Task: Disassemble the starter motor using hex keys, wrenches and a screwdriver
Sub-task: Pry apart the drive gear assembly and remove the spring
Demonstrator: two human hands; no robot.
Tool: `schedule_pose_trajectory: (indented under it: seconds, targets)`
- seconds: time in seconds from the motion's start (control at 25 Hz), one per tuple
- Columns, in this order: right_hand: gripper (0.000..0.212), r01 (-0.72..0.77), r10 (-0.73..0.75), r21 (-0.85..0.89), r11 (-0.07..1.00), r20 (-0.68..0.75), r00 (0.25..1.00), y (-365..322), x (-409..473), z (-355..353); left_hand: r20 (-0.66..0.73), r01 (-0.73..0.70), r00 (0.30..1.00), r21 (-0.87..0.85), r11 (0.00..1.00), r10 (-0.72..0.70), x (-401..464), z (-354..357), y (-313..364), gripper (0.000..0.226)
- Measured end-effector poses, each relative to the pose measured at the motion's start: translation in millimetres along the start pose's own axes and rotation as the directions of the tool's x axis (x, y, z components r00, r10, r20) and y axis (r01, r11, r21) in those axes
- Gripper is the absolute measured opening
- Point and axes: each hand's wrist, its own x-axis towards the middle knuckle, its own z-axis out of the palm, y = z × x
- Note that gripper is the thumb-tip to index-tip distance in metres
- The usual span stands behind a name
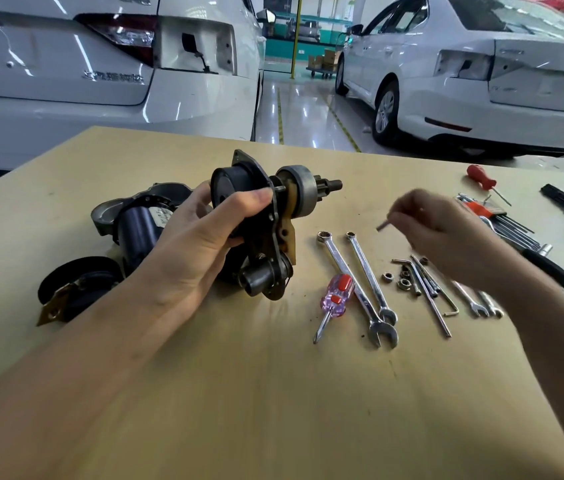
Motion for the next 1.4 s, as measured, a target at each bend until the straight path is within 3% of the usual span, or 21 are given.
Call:
schedule_pose_trajectory:
  seconds: [0.12, 0.28, 0.36, 0.4, 0.48, 0.56, 0.64, 0.76, 0.96, 1.16, 1.32, 1.4]
  targets:
    - [0.013, -0.157, 0.213, -0.195, 0.968, 0.312, 0.926, 28, 3, -15, -0.008, 0.007, 1.0, 0.008, 1.0, -0.007, 0, -1, 0, 0.04]
    - [0.012, -0.186, 0.315, -0.308, 0.933, 0.449, 0.836, 34, 2, -15, -0.007, 0.002, 1.0, 0.016, 1.0, -0.002, 1, -3, -1, 0.037]
    - [0.01, -0.17, 0.281, -0.309, 0.936, 0.36, 0.89, 31, 2, -17, -0.007, 0.002, 1.0, 0.015, 1.0, -0.002, 1, -3, 0, 0.039]
    - [0.01, -0.151, 0.224, -0.285, 0.947, 0.243, 0.944, 26, 2, -15, -0.008, 0.003, 1.0, 0.014, 1.0, -0.003, 1, -3, 0, 0.04]
    - [0.02, -0.111, 0.111, -0.005, 0.994, 0.036, 0.993, 4, -2, 0, -0.004, 0.004, 1.0, 0.004, 1.0, -0.004, 0, -3, 0, 0.04]
    - [0.033, -0.119, 0.018, 0.487, 0.865, 0.206, 0.978, -34, -14, 28, 0.006, 0.003, 1.0, -0.021, 1.0, -0.003, -2, -1, 0, 0.037]
    - [0.036, -0.136, -0.131, 0.642, 0.755, 0.351, 0.927, -59, -23, 58, 0.025, 0.005, 1.0, -0.022, 1.0, -0.004, -4, 0, 0, 0.045]
    - [0.028, -0.083, -0.141, 0.688, 0.721, 0.264, 0.954, -68, -23, 73, 0.058, 0.004, 0.998, -0.022, 1.0, -0.002, -4, 1, 1, 0.072]
    - [0.036, -0.074, -0.049, 0.703, 0.707, 0.153, 0.987, -62, -22, 65, 0.13, -0.009, 0.991, -0.045, 0.999, 0.015, 1, 2, -3, 0.073]
    - [0.047, -0.068, -0.083, 0.77, 0.634, 0.155, 0.984, -64, -20, 60, 0.241, 0.0, 0.97, -0.123, 0.992, 0.03, 2, 2, -7, 0.026]
    - [0.035, 0.006, -0.051, 0.771, 0.636, 0.034, 0.998, -63, -21, 57, 0.217, 0.046, 0.976, -0.095, 0.994, -0.025, 3, 2, -8, 0.035]
    - [0.029, 0.007, -0.055, 0.786, 0.618, 0.035, 0.998, -64, -21, 55, 0.237, 0.043, 0.971, -0.092, 0.995, -0.02, 2, 4, -7, 0.025]
